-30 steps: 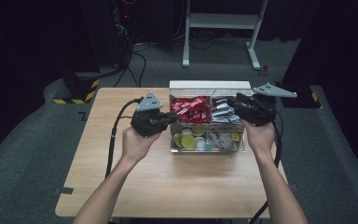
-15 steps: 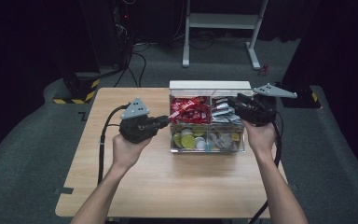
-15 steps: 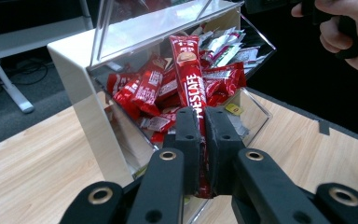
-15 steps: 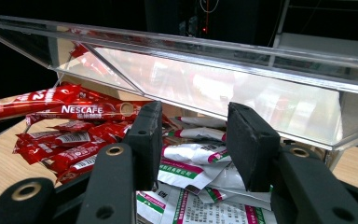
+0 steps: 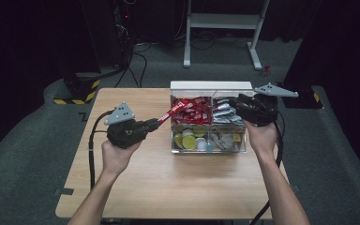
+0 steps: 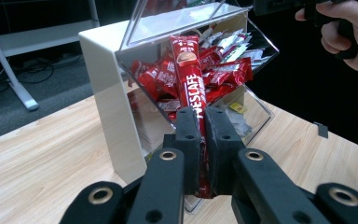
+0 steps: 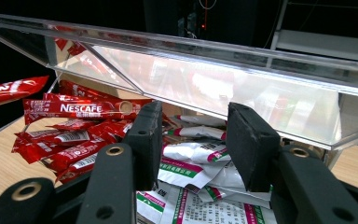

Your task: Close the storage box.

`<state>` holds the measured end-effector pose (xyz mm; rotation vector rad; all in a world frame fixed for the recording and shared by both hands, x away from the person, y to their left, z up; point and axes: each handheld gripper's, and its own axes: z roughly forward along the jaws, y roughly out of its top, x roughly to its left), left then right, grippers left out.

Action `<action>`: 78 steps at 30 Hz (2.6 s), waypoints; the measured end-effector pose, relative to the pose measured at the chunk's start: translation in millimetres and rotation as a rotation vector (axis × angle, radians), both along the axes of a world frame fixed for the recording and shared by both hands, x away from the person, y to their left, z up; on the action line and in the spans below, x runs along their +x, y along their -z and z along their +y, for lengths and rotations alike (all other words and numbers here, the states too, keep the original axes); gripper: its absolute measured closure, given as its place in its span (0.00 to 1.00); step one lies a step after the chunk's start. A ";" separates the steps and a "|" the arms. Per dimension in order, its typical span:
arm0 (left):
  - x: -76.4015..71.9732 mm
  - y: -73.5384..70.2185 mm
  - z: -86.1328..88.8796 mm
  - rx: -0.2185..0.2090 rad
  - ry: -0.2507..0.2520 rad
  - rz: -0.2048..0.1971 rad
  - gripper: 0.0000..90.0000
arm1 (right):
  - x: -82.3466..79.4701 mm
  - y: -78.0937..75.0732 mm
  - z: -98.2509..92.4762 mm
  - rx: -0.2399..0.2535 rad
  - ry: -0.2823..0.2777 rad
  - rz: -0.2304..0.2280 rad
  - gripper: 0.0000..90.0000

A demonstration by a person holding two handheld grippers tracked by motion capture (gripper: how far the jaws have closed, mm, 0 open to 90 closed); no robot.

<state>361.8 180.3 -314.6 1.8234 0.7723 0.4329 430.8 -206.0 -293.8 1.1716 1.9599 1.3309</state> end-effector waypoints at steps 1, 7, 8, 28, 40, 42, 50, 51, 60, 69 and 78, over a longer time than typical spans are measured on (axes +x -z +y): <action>-0.7 0.4 1.5 0.001 -0.001 -0.003 0.94 | 0.1 -0.1 0.0 0.001 0.000 0.000 0.62; -5.6 2.8 10.0 -0.007 -0.011 0.001 0.94 | 0.1 -0.3 0.0 0.001 0.001 0.002 0.62; -6.4 3.2 11.5 -0.010 -0.015 0.000 0.94 | 0.1 -0.4 0.1 0.000 0.000 0.003 0.62; -13.5 13.7 38.9 -0.067 -0.059 0.019 0.94 | -0.3 -0.7 1.0 -0.005 0.003 0.004 0.61; -16.4 21.2 53.1 -0.082 -0.096 0.028 0.94 | -0.4 0.2 0.5 0.001 0.002 0.001 0.61; -16.7 22.9 54.7 -0.087 -0.101 0.030 0.94 | -0.6 0.3 0.7 0.000 0.003 -0.001 0.61; -15.9 31.0 61.3 -0.089 -0.131 0.039 0.94 | -0.7 0.2 1.0 0.002 0.006 0.001 0.61; -15.6 32.1 62.1 -0.086 -0.134 0.040 0.94 | -0.7 0.2 1.0 0.000 0.005 0.001 0.61; -12.6 43.8 66.2 -0.078 -0.165 0.060 0.94 | -0.8 0.6 1.0 0.001 0.005 -0.001 0.61; -8.3 57.2 70.3 -0.076 -0.204 0.086 0.94 | -1.0 0.5 1.1 0.000 0.005 -0.001 0.61; -5.1 67.0 71.1 -0.072 -0.224 0.100 0.94 | -1.2 0.5 1.3 0.000 0.006 0.000 0.61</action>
